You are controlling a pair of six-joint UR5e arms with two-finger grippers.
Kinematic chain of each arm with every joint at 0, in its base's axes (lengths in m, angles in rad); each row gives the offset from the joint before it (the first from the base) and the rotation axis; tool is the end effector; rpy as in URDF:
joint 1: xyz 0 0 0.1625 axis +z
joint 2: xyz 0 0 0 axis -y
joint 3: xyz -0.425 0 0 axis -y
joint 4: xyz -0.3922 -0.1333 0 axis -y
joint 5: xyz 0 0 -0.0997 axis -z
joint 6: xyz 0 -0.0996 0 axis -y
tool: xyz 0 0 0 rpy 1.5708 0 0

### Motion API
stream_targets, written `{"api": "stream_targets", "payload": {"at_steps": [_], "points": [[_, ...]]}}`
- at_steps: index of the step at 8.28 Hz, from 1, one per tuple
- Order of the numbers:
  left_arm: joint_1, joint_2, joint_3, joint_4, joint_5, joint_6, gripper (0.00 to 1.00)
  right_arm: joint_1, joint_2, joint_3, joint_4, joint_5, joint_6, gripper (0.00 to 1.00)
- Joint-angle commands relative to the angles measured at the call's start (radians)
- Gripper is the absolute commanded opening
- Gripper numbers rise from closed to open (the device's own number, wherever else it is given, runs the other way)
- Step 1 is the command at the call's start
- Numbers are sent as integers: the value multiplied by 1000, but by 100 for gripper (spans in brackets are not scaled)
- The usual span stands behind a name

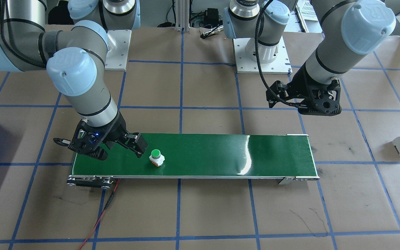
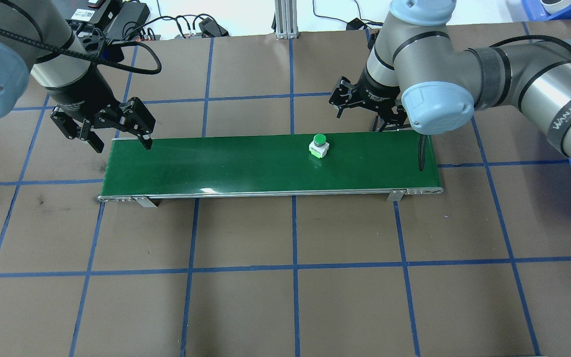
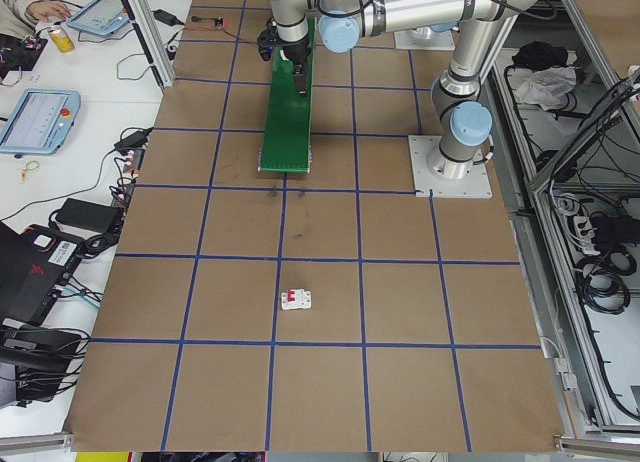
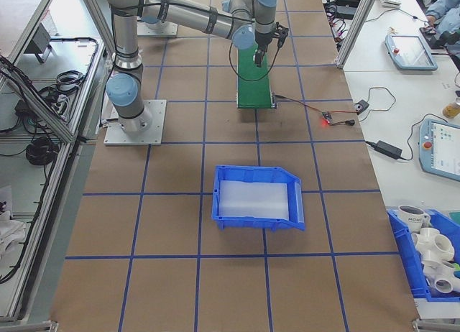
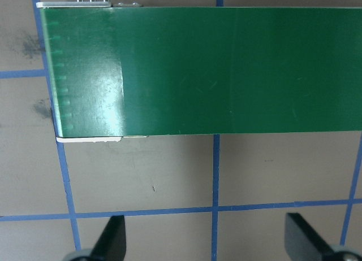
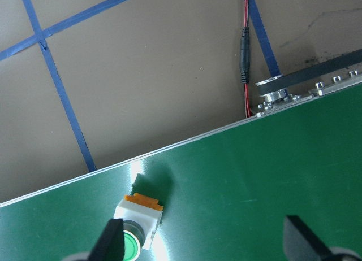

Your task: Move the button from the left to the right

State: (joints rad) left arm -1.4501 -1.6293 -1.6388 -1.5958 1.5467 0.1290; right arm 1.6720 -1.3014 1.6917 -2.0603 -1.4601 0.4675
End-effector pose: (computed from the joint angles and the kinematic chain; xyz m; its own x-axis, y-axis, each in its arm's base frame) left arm -0.0748 -0.5102 0.4238 -0.9991 0.0033 0.0430 0.0096 0.9891 0.1466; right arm 0.2027 -0.5673 0.3343 -0.9270 0.3468 -0.1428 0.3554 0.9339 -0.0389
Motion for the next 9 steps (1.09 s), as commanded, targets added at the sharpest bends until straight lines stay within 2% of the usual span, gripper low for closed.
{"api": "stream_targets", "payload": {"at_steps": [1, 5, 7, 9], "points": [[-3, 11, 0, 2, -2, 4, 100, 2, 37, -1, -3, 1, 0, 100], [-10, 16, -4, 3, 1, 11, 100, -1, 89, 0, 5, -20, -87, 100], [-10, 20, -10, -3, 4, 12, 100, -30, 122, 8, 6, -157, -133, 99], [-22, 23, -6, -1, 0, 12, 100, -109, 123, 13, 52, -154, -155, 86]]}}
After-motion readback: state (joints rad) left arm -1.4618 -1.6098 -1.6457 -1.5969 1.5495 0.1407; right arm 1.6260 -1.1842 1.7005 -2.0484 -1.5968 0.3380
